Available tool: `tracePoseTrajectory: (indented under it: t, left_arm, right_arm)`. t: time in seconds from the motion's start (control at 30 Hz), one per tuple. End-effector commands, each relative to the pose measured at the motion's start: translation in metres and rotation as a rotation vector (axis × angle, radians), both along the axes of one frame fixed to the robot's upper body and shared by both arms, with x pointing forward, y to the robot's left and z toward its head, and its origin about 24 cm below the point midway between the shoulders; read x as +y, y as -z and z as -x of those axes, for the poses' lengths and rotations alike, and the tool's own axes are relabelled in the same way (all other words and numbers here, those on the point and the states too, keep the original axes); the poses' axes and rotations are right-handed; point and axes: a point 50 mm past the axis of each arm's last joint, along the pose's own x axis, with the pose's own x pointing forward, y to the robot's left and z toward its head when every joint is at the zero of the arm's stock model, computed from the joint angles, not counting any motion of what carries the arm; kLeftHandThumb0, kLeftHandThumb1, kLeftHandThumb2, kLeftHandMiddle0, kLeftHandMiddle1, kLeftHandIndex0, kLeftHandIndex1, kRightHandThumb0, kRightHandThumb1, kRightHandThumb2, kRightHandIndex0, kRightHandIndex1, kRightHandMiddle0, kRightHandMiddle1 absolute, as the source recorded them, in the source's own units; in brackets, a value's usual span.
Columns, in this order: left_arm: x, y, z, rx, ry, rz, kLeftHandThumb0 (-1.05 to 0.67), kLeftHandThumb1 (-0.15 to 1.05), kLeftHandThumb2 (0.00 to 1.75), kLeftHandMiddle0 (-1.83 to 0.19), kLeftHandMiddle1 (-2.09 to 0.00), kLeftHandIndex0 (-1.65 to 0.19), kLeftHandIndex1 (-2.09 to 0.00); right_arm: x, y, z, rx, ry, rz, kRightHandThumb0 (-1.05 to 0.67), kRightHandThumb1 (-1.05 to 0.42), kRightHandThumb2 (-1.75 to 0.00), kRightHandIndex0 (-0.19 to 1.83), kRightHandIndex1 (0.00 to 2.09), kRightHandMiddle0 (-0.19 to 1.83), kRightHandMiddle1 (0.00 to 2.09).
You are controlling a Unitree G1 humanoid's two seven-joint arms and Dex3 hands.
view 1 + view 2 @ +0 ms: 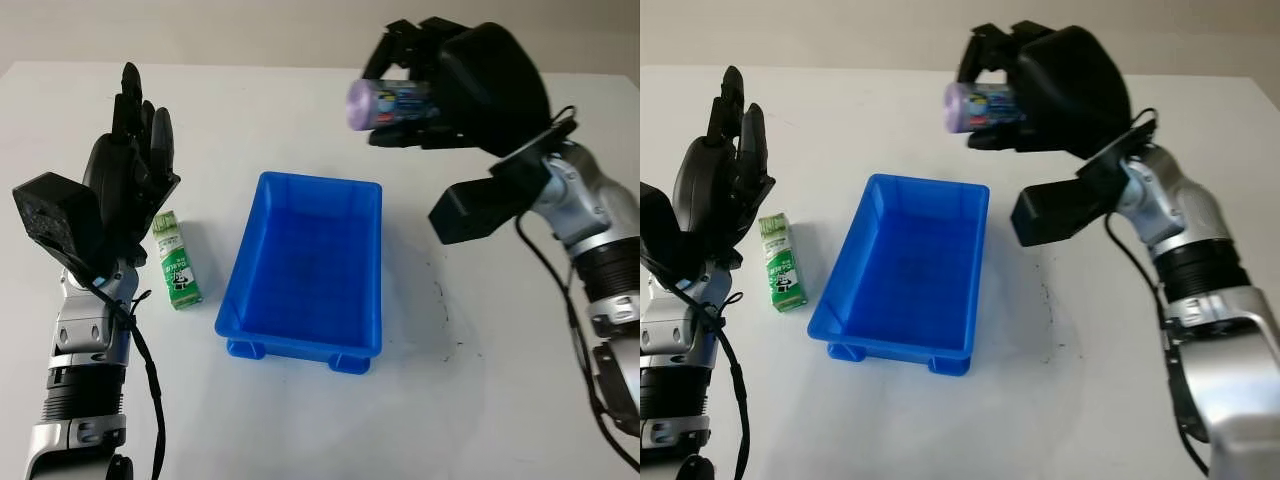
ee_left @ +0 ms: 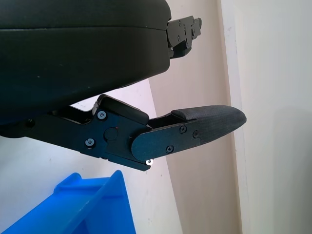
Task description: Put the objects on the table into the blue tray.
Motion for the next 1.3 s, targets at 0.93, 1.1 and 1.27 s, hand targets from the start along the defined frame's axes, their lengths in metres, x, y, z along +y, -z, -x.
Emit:
tracePoseTrajectory:
  t: [0.93, 1.1, 1.27]
  left_arm:
    - [-0.004, -0.003, 0.0, -0.036, 0.021, 0.014, -0.73, 1.05, 0.65, 0.19, 0.0, 0.19, 0.0]
    - [-0.004, -0.002, -0.001, -0.036, 0.02, 0.016, -0.73, 1.05, 0.64, 0.19, 0.0, 0.19, 0.0]
    - [-0.004, -0.001, 0.0, -0.033, 0.02, 0.009, -0.73, 1.05, 0.65, 0.19, 0.0, 0.19, 0.0]
  right_arm:
    - [0.022, 0.035, 0.016, 0.621, -0.178, 0.409, -0.76, -1.05, -0.09, 0.03, 0.08, -0.02, 0.14]
    - [0.023, 0.035, 0.02, 0.6, -0.195, 0.374, -0.79, -1.05, -0.16, -0.14, 0.0, -0.15, 0.04]
    - [0.022, 0.035, 0.021, 0.543, -0.199, 0.289, -0.79, -1.05, -0.19, -0.19, 0.0, -0.19, 0.01]
